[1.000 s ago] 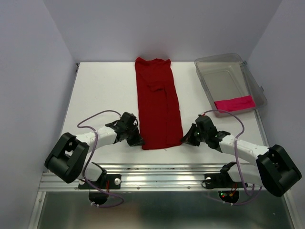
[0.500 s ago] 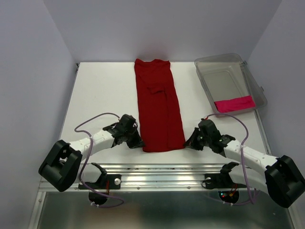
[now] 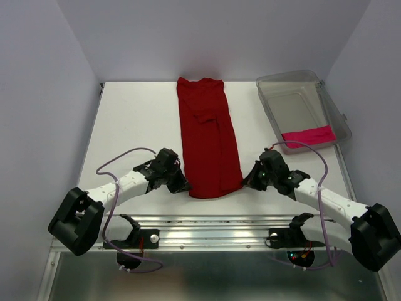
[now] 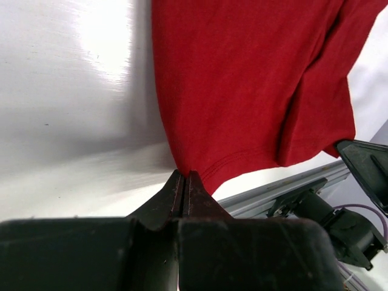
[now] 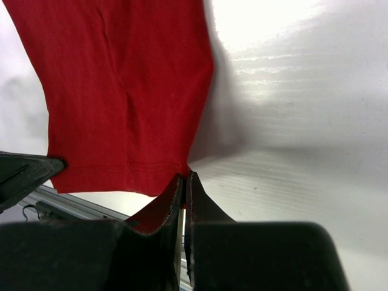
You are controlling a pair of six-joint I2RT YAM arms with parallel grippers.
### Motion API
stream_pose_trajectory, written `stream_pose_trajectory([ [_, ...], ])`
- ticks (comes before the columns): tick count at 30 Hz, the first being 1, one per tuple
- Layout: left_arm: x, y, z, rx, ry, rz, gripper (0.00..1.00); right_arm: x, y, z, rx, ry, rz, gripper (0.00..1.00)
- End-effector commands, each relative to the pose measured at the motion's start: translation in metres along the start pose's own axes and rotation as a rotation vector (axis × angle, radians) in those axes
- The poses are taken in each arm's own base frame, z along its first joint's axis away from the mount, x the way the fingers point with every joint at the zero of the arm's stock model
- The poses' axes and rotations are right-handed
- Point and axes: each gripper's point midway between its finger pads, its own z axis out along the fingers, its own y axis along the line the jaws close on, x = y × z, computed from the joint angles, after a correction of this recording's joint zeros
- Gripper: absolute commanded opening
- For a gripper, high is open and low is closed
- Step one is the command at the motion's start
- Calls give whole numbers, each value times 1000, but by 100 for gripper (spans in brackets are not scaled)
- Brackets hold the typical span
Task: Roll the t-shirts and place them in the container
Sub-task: Roll the T-shirt to the center of the board.
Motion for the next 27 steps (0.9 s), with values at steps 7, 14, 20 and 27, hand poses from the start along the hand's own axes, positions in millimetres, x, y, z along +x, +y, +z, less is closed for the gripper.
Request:
stream_pose_trajectory([
  [7,-8,-25,-9,62,-25,-13,0,-22,19,-2,-5,-58,-33,1],
  [14,-11,-26,-10,55,-30,3,0,-20,19,1,2,-46,-37,1],
  [20,9,0,-4,-6,37,39,41,-6,7,3,6,-2,-50,1],
  [27,29,11,-5,-36,70,25,51,4,-1,6,14,24,-39,1],
])
